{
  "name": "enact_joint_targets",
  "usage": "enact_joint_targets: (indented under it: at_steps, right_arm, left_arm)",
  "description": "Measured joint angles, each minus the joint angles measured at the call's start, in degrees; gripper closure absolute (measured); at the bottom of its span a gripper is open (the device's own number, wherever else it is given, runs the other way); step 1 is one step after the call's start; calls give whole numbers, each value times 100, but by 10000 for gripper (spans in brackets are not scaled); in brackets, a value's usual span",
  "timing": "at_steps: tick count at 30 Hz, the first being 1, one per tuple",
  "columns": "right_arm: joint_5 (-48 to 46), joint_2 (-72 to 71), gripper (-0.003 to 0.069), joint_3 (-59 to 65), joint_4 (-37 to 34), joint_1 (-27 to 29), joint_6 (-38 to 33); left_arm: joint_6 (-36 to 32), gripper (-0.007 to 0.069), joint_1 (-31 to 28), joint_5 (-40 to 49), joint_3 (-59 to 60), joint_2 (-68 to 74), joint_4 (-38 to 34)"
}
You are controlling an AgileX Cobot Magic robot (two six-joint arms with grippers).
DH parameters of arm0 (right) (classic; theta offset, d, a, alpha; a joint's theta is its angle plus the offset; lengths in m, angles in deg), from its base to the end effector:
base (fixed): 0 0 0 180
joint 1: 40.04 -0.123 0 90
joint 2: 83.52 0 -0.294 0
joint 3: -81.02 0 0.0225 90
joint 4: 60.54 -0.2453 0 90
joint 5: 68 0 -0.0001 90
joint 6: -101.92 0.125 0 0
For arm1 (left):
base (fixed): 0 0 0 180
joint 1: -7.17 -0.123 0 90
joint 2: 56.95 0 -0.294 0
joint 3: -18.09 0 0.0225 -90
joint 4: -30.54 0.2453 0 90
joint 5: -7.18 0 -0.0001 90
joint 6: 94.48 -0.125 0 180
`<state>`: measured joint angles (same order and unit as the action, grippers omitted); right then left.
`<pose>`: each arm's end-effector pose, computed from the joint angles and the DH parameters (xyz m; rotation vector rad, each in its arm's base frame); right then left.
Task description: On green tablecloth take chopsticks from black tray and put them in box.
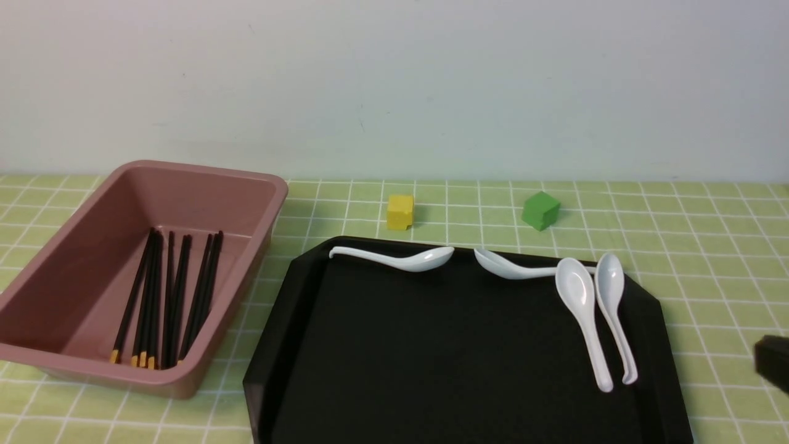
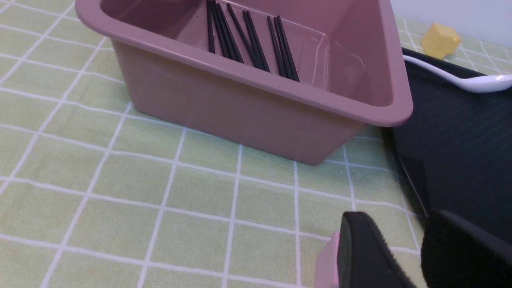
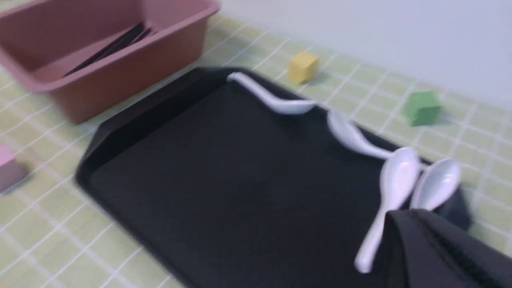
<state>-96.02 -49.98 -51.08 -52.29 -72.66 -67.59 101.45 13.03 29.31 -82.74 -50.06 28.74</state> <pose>0.0988 0.0532 0.3031 -0.4433 1.8697 0.3580 0.0695 -0.0086 0.1585 -0.1860 1.8894 -0.2905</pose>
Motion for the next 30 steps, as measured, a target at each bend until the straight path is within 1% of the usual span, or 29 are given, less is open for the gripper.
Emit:
enact_joint_targets:
  at_steps: [2, 3, 4, 6, 7, 8, 9, 14, 18, 20, 30]
  right_arm:
    - [190, -410, 649, 224, -323, 541, -387]
    - [284, -548, 648, 289, -389, 712, -503]
    - [482, -830, 647, 561, -610, 1055, -757]
    - [828, -1234, 645, 971, -825, 1543, -997]
    - [858, -1317, 645, 1065, -872, 1646, -1013]
    - [1091, -1638, 643, 1437, -969, 2023, -1095]
    - [1147, -1827, 643, 1660, -1005, 2233, -1095]
    - [1259, -2580, 642, 2599, -1058, 3009, -1109]
    - [1209, -2653, 639, 3072, -1062, 3414, -1109]
    - [892, -2659, 638, 3093, -1062, 3575, -1109]
    - [733, -2659, 629, 3068, -1062, 3619, -1109]
  left_arm:
    - [0, 386, 0, 0, 0, 0, 0]
    - [0, 386, 0, 0, 0, 0, 0]
    - [0, 386, 0, 0, 0, 0, 0]
    - [0, 386, 0, 0, 0, 0, 0]
    - [0, 386, 0, 0, 0, 0, 0]
    - [0, 386, 0, 0, 0, 0, 0]
    - [0, 386, 0, 0, 0, 0, 0]
    - [0, 386, 0, 0, 0, 0, 0]
    - [0, 386, 0, 0, 0, 0, 0]
    - [0, 386, 0, 0, 0, 0, 0]
    - [0, 386, 0, 0, 0, 0, 0]
